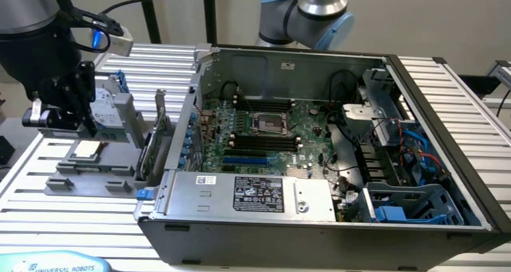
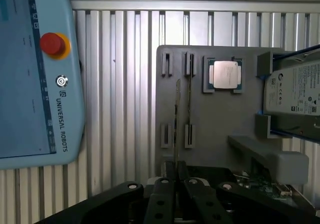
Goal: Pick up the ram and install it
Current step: 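Pick up the ram and move it above insertion slot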
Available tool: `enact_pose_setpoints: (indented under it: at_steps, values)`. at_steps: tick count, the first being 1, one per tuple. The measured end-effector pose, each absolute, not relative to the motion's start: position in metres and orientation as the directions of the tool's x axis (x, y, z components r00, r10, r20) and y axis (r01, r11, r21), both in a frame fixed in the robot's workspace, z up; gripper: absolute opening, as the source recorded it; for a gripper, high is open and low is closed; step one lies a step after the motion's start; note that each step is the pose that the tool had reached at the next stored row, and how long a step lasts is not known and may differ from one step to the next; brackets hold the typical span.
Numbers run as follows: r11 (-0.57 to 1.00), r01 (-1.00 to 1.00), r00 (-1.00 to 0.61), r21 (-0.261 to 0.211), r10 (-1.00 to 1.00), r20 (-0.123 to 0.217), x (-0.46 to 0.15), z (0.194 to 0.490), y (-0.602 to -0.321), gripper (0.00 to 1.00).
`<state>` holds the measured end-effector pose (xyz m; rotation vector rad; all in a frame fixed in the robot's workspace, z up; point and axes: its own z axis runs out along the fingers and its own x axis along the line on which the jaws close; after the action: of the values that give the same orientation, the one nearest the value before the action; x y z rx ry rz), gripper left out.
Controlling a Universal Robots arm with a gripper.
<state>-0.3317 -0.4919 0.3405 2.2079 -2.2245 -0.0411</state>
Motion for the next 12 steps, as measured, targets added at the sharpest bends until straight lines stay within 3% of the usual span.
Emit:
enact_pose_setpoints:
  at_steps: [12]
  values:
    - [0.007,-1.0,-0.008,0.024,-1.0,-0.014,-0.293,0.364,-0.49,0.13]
